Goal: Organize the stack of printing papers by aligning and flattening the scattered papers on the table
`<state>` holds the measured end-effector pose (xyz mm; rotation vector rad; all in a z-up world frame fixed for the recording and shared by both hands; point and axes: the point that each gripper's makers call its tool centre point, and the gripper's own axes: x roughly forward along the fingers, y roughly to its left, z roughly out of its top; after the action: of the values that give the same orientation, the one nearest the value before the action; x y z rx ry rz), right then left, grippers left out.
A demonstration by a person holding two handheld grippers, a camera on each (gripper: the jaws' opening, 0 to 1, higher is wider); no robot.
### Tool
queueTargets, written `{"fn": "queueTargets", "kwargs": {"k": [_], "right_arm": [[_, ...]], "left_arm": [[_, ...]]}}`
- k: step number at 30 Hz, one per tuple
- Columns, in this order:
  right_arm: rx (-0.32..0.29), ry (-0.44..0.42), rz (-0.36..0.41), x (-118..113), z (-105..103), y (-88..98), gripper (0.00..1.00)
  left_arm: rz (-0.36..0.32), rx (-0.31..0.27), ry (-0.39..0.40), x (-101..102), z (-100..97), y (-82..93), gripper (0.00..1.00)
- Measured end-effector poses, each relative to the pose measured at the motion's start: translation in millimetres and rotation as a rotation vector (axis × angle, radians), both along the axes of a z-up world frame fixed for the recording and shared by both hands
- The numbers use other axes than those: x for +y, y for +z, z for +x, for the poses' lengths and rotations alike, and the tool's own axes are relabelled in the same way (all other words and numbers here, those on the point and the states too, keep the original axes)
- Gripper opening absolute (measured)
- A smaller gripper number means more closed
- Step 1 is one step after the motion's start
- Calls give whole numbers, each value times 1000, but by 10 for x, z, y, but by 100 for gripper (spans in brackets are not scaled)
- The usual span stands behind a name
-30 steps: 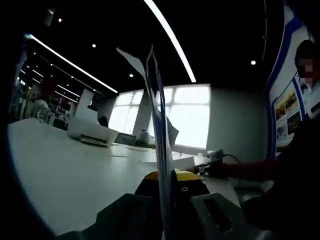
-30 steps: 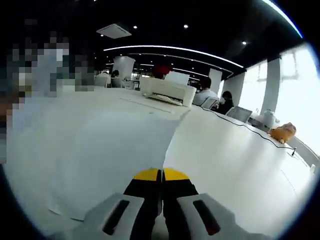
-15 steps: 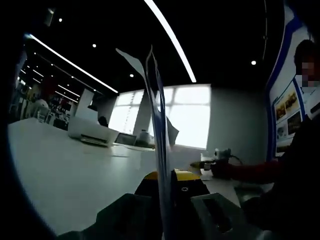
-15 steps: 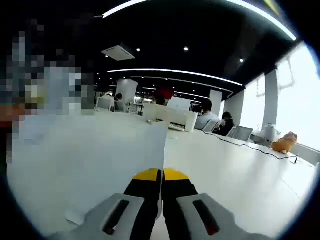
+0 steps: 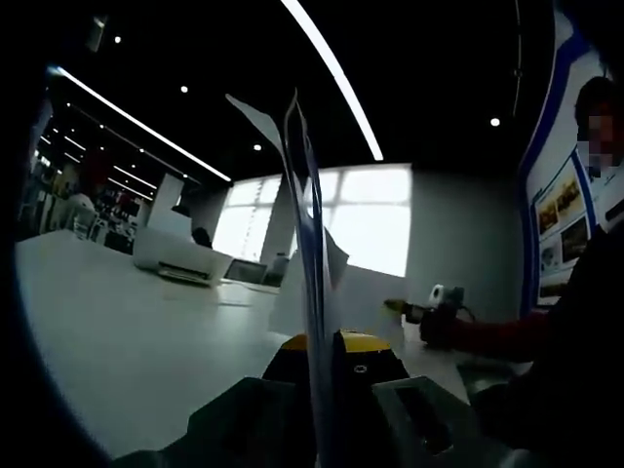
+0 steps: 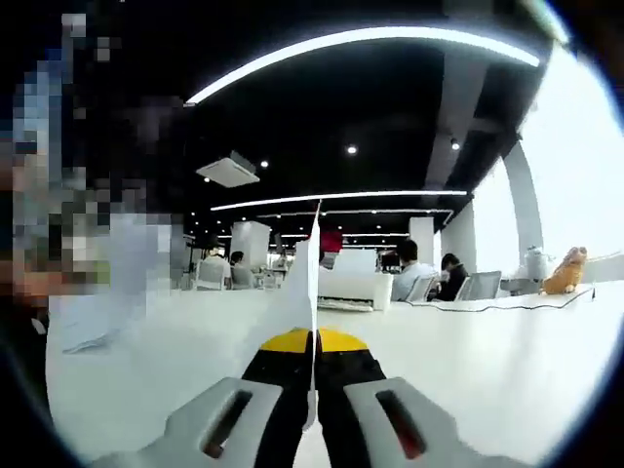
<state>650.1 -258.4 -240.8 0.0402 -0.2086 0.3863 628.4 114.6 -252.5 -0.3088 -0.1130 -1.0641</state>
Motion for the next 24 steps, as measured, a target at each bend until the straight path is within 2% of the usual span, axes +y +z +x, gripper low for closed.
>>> {"fn": "queueTargets", "kwargs": {"k": [4, 10, 19, 24], "right_arm": [[-38, -15, 68, 23, -77, 187, 0], [-100, -7, 124, 107, -262, 420, 0], [-147, 1, 112, 208, -500, 626, 0], [-148, 12, 131, 200, -556, 657, 0]], "left_arm": [[-3, 1, 1, 6, 7, 2, 6], [-4, 0, 1, 5, 9, 6, 6], [-11, 0, 1, 13, 19, 15, 6], [-10, -1, -1, 14, 27, 12, 6]]}}
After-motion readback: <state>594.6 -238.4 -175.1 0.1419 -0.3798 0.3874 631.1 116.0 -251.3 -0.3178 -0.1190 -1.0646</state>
